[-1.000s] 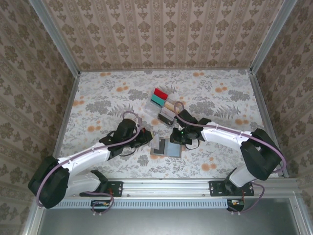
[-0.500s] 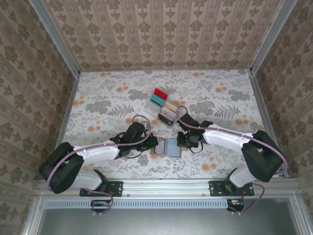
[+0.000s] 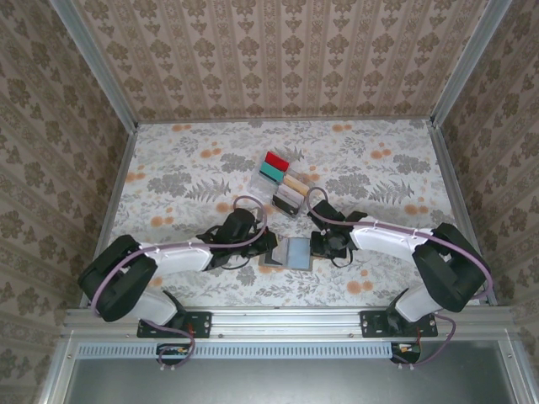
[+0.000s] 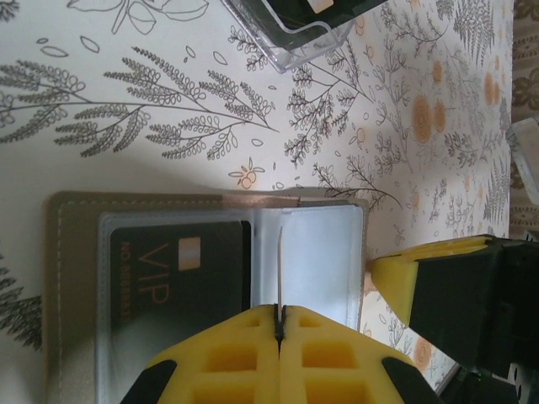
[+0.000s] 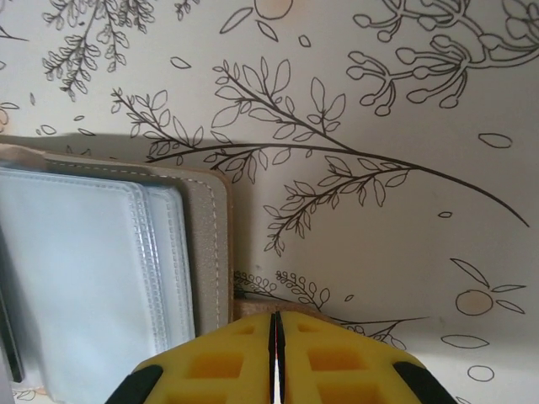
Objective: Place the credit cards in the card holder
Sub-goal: Insert the credit card into the card slot.
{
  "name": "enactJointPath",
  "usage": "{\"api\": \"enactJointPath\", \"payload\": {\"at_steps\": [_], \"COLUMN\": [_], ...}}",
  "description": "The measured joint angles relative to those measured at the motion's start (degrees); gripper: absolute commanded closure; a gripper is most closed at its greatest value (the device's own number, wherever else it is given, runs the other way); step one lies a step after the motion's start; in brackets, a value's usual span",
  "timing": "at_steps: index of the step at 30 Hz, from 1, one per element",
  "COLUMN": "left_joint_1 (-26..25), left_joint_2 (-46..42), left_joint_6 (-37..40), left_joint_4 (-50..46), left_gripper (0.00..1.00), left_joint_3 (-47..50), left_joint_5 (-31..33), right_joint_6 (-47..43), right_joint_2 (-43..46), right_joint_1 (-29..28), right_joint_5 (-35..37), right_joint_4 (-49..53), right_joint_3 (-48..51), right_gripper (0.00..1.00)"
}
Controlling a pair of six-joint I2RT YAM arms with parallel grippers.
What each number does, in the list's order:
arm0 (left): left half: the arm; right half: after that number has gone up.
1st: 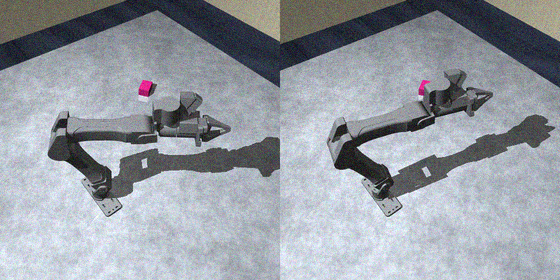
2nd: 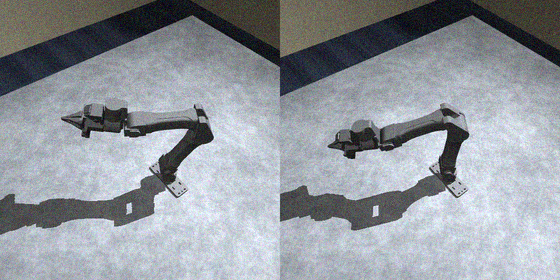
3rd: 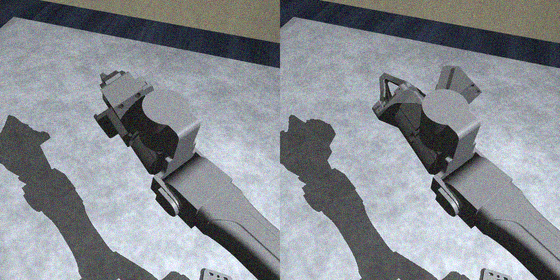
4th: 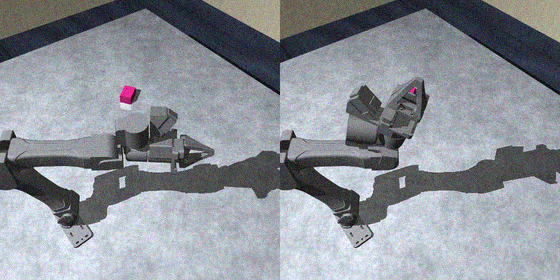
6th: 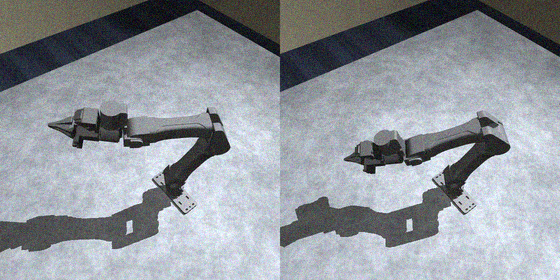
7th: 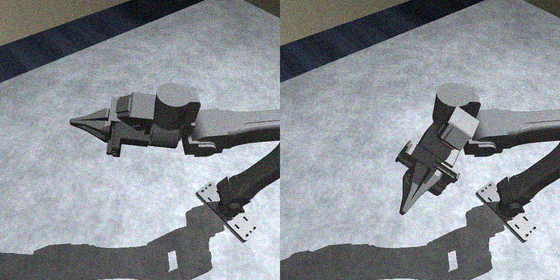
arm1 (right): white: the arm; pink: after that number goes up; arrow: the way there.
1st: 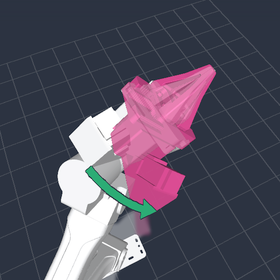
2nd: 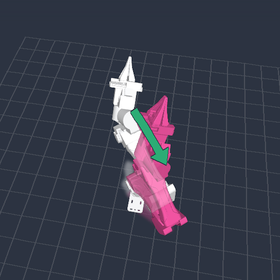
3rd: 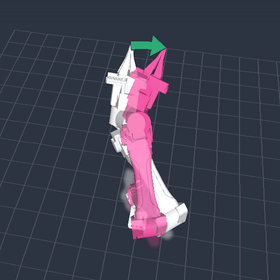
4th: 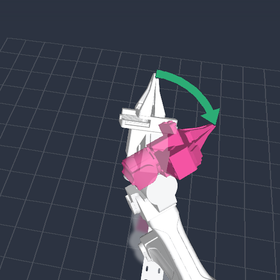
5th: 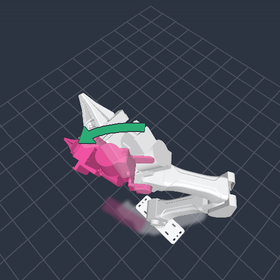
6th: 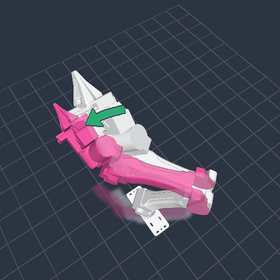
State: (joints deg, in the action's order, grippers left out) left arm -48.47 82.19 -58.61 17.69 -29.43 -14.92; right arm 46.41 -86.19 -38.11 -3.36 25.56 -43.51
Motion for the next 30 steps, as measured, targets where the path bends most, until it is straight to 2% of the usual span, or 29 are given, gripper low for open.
{"api": "enactJointPath", "payload": {"at_steps": [18,30], "left_joint_1": [-1.27,-1.81], "left_joint_2": [5.95,6.54], "left_joint_6": [-0.02,-0.02], "left_joint_4": [6.4,7.54], "left_gripper": [1.0,0.93], "left_joint_3": [0.04,0.04], "left_joint_5": [0.87,1.09], "right_joint_6": [0.28,0.92], "right_joint_2": [-0.76,-0.9], "right_joint_1": [0.11,0.26], "right_joint_5": [-0.96,-1.6], "right_joint_4": [-2.27,-3.1], "right_joint_3": [0.94,1.03], "right_gripper": [0.88,0.87]}}
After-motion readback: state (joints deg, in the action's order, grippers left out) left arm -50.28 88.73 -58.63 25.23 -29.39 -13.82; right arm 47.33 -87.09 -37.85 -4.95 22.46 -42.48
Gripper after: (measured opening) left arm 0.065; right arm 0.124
